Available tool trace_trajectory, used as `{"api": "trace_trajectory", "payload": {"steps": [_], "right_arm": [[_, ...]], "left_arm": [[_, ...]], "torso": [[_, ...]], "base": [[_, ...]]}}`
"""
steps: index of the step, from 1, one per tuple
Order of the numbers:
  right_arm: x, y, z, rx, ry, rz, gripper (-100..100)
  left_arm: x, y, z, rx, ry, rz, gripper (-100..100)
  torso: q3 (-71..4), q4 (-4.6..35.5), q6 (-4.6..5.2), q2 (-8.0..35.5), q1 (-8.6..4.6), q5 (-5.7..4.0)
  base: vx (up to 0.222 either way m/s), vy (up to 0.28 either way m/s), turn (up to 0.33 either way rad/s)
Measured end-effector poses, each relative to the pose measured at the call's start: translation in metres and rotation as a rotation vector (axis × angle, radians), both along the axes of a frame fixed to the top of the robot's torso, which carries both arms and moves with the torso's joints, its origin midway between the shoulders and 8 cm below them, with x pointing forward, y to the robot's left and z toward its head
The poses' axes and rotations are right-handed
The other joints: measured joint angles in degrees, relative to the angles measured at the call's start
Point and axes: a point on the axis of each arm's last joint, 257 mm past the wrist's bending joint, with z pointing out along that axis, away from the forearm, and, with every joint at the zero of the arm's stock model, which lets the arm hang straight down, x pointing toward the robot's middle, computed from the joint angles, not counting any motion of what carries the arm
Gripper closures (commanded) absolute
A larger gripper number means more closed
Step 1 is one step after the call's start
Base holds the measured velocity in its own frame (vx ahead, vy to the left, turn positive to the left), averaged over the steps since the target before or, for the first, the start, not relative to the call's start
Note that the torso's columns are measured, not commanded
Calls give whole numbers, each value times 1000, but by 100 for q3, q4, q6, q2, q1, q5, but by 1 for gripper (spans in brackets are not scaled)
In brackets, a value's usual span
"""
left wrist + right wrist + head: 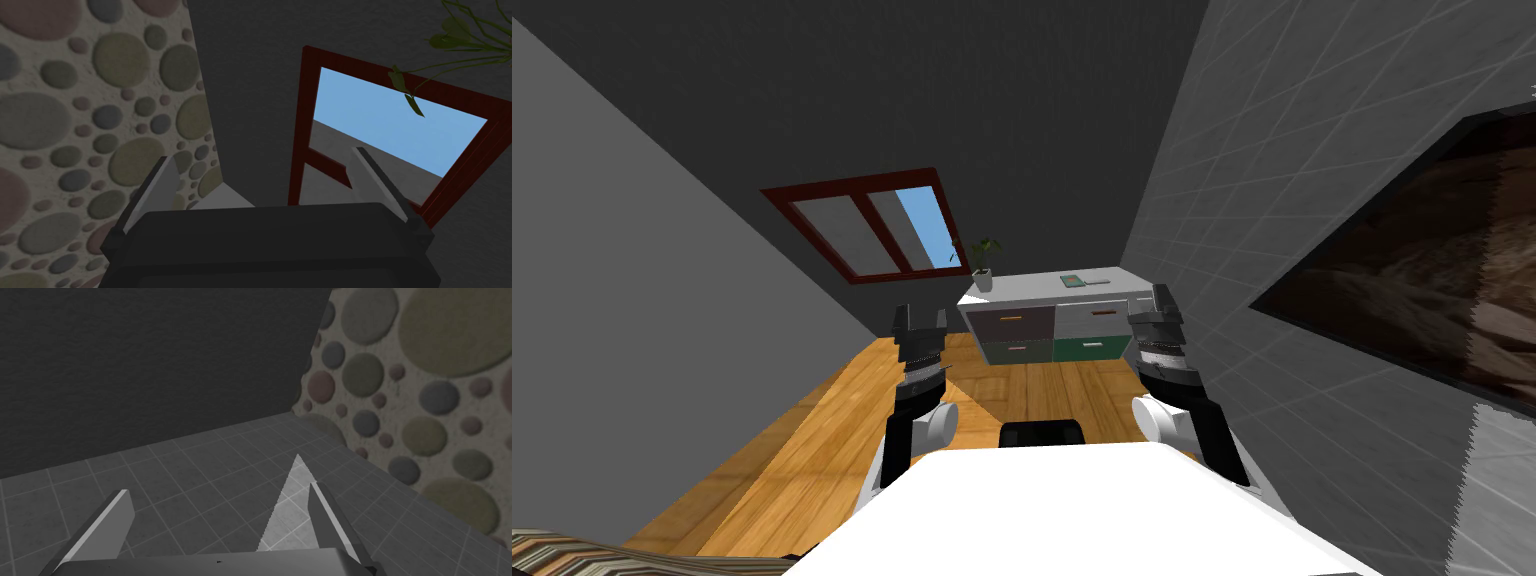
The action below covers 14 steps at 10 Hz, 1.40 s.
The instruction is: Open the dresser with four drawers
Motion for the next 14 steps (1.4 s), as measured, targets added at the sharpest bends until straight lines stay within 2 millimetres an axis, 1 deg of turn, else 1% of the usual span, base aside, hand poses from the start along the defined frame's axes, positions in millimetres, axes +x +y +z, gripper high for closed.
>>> {"api": "trace_trajectory", "payload": {"steps": [1,2,9,10,11,14], "right_arm": [[0,0,0,0,0,0,0],[0,0,0,0,0,0,0],[0,0,0,0,0,0,0],[0,0,0,0,0,0,-100],[1,1,-1,4,2,19,-100],[3,0,-8,58,0,96,-100]], "left_arm": [[0,0,0,0,0,0,0],[0,0,0,0,0,0,0],[0,0,0,0,0,0,0],[0,0,0,0,0,0,0],[0,0,0,0,0,0,0],[0,0,0,0,0,0,0]], "torso": [[-467,235,0,232,0,0],[-1200,600,0,597,0,0],[-7073,3537,0,3539,0,0],[-7919,3960,0,3962,0,0],[-8315,4148,-2,4151,3,1],[-8458,4225,0,4223,4,1]], "base": [[0,0,0],[0,0,0],[0,0,0],[17,10,91],[28,19,160],[35,30,136]]}}
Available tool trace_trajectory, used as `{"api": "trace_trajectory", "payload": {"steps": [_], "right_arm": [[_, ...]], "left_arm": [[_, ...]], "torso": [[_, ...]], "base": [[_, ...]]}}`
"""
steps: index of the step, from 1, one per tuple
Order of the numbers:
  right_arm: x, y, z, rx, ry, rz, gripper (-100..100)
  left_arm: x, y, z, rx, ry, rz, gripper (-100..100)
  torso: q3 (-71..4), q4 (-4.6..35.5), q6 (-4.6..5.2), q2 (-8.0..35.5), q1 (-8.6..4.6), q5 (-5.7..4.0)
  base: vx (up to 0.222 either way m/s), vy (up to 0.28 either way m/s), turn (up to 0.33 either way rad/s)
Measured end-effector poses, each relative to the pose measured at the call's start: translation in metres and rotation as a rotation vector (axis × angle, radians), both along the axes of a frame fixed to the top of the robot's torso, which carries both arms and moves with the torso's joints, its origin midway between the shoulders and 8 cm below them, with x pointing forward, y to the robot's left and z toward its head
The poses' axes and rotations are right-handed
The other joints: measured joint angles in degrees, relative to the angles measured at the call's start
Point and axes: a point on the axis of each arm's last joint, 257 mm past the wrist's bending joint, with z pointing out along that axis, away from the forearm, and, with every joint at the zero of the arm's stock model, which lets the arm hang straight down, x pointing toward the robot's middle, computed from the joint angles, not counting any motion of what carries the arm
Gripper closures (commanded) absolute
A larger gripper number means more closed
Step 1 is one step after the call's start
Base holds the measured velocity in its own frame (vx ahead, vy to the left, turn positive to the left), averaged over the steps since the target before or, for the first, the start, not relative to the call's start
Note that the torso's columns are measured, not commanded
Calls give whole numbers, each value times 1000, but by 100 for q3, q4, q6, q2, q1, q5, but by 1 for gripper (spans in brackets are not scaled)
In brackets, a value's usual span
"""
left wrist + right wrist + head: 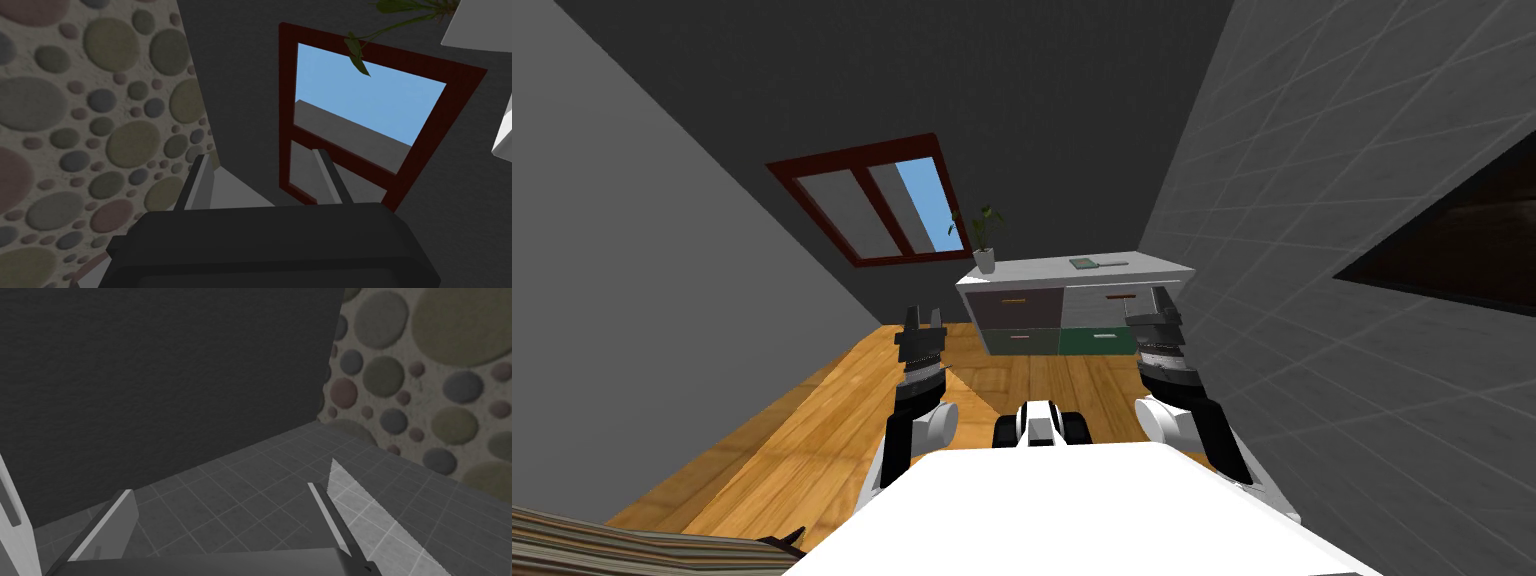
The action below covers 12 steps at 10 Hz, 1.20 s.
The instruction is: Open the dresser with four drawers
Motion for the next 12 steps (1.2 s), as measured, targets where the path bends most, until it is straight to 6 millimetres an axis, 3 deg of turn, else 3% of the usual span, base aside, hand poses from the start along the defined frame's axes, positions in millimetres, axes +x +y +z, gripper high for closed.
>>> {"api": "trace_trajectory", "payload": {"steps": [12], "right_arm": [[6,-18,-27,307,-18,230,-100]], "left_arm": [[0,0,0,0,0,0,0]], "torso": [[1,3,3,5,-6,-1]], "base": [[32,19,119]]}}
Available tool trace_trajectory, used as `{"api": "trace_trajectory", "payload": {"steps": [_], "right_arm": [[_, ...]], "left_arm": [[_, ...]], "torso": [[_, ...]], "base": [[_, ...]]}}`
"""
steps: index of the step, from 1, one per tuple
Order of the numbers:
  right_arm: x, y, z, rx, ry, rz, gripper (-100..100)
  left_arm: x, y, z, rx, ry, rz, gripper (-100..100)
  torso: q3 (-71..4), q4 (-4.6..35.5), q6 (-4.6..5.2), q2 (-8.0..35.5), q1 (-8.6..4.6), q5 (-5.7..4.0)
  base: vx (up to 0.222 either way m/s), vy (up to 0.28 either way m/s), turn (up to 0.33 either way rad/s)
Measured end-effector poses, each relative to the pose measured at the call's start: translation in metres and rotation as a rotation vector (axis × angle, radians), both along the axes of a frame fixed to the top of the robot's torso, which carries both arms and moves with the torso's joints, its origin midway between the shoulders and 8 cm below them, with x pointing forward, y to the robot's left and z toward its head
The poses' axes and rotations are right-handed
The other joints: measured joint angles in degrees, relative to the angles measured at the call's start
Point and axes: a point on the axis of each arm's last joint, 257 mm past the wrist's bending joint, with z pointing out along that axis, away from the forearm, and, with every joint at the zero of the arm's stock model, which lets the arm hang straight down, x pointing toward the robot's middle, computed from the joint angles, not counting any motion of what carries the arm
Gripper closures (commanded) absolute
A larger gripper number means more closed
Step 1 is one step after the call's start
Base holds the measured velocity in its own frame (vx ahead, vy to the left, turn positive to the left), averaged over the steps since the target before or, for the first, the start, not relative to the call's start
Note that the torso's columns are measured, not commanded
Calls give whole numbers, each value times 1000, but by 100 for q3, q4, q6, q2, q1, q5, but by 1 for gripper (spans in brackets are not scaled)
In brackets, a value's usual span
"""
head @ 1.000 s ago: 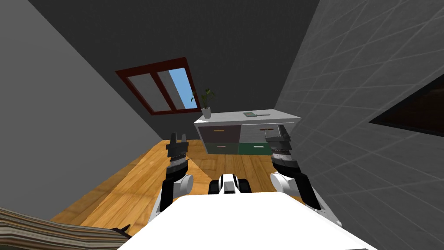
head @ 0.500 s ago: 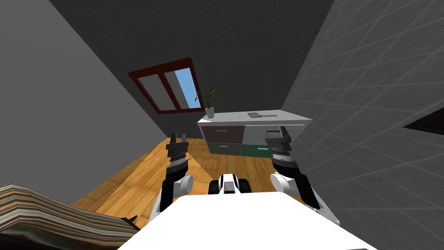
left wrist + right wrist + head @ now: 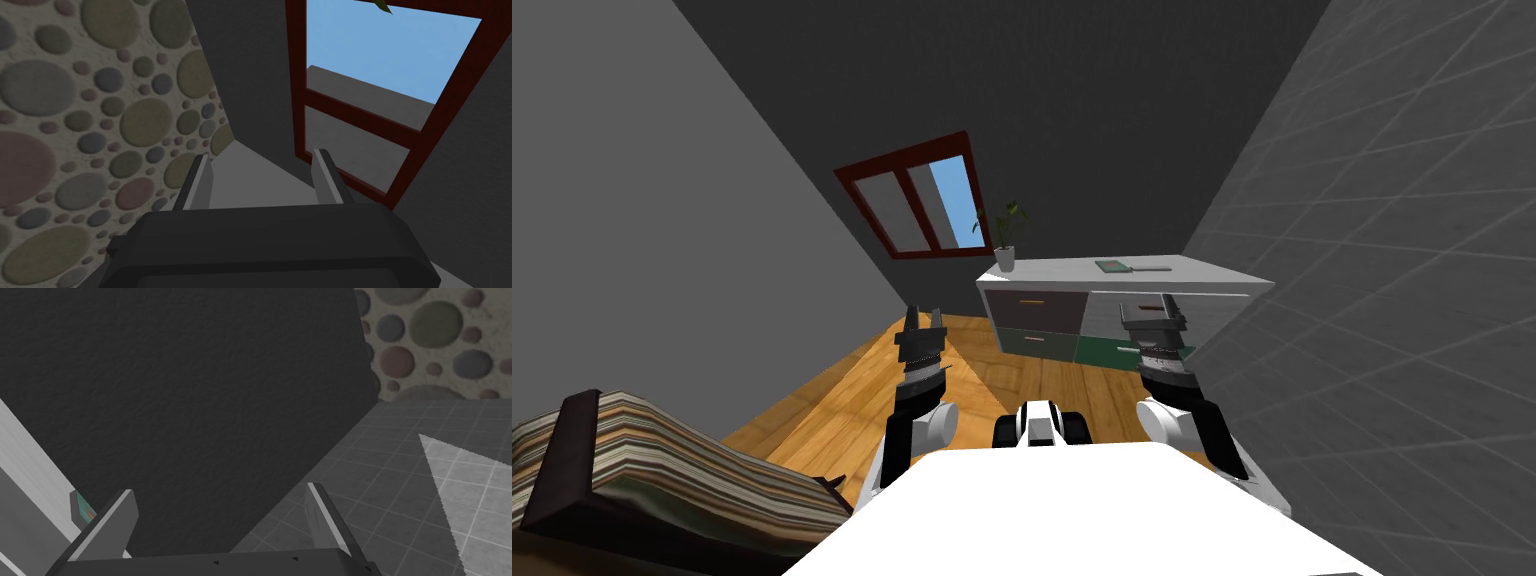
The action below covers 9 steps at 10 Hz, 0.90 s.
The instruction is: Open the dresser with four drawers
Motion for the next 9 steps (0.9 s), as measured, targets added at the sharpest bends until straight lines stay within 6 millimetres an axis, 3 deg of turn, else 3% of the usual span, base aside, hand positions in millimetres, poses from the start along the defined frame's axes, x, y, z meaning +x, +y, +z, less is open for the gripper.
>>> {"api": "trace_trajectory", "payload": {"steps": [9], "right_arm": [[1,-20,-23,276,-26,156,-100]], "left_arm": [[0,0,0,0,0,0,0]], "torso": [[-1,0,0,-2,2,1]], "base": [[34,15,103]]}}
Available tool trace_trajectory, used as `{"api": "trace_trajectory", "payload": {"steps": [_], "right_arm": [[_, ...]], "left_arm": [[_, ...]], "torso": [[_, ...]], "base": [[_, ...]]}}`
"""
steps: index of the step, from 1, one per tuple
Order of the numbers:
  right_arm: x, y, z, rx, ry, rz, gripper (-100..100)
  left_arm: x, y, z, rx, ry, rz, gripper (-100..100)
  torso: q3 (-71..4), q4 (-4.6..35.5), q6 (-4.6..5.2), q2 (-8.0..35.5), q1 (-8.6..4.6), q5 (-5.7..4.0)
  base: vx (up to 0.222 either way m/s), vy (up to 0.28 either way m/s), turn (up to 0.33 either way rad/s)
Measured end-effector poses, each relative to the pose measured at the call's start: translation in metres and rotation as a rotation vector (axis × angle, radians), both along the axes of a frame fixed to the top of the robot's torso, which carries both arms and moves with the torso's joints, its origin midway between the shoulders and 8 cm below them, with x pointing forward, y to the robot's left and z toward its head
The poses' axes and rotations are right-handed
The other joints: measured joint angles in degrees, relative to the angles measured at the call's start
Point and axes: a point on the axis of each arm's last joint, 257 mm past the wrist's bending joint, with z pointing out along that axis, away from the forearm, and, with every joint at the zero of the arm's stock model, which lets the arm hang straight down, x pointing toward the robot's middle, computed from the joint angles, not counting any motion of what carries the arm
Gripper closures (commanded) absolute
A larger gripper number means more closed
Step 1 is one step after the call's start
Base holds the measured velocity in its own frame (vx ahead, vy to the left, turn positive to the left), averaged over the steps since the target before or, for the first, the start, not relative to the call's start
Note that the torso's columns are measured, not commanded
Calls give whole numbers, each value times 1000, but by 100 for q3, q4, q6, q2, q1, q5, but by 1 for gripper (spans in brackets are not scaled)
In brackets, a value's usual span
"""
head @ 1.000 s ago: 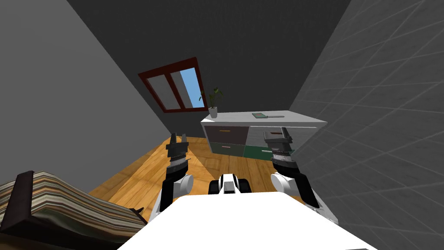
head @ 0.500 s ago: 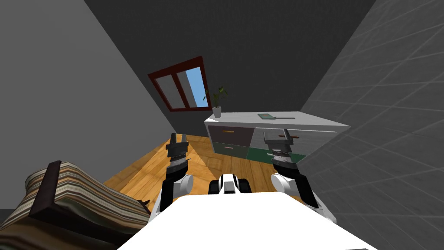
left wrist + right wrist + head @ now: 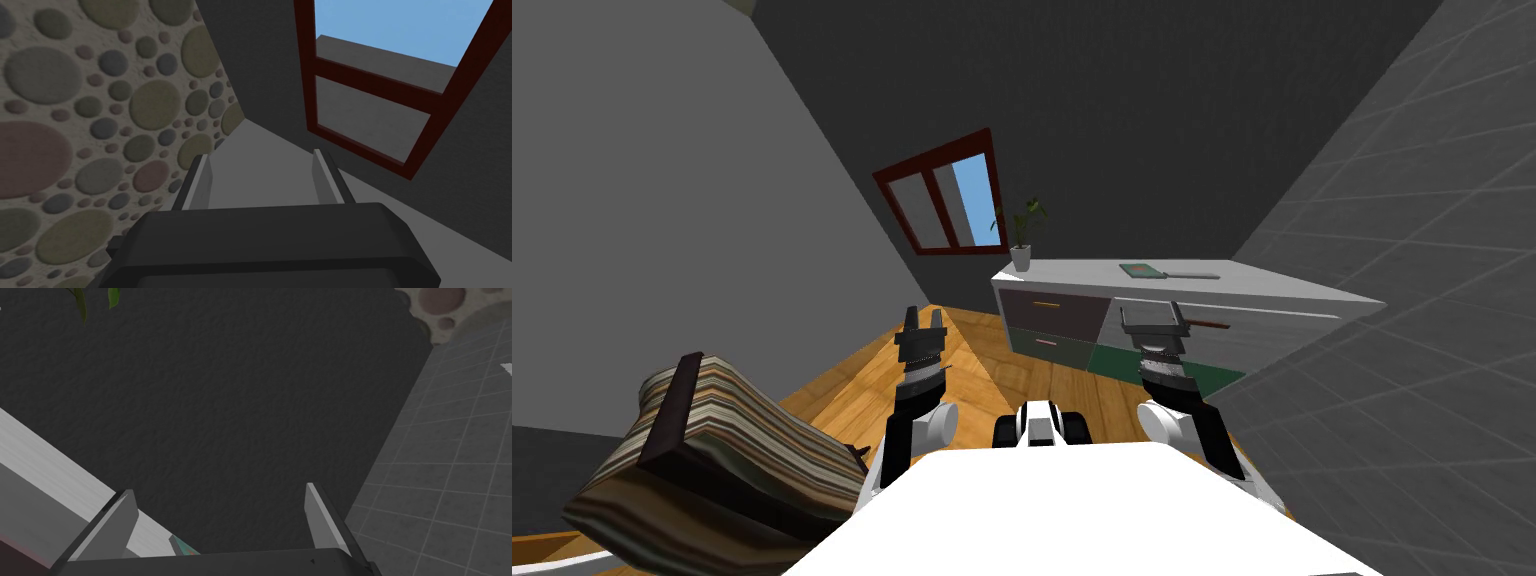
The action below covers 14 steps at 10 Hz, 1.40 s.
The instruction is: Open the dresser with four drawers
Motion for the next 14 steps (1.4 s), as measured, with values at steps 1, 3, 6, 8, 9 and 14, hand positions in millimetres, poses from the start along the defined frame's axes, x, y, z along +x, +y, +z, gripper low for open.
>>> {"api": "trace_trajectory", "payload": {"steps": [1,3,6,8,9,14], "right_arm": [[0,-1,-1,18,-4,12,-100],[1,-6,-7,83,-11,42,-100],[1,-14,-14,173,-24,85,-100],[1,-20,-22,240,-32,112,-100],[1,-21,-22,259,-36,124,-100],[1,-35,-38,410,-60,181,-100]], "left_arm": [[0,0,0,0,0,0,0],[0,0,0,0,0,0,0],[0,0,0,0,0,0,0],[0,0,0,0,0,0,0],[0,0,0,0,0,0,0],[0,0,0,0,0,0,0]], "torso": [[4,2,0,6,-3,-1],[1,0,-1,1,0,0],[5,2,0,9,-4,-1],[1,1,-1,1,0,0],[3,2,0,6,-3,-1],[-1,0,-1,-1,1,0]], "base": [[37,13,184],[45,16,166],[36,14,100],[31,8,63],[35,15,161],[33,5,99]]}}
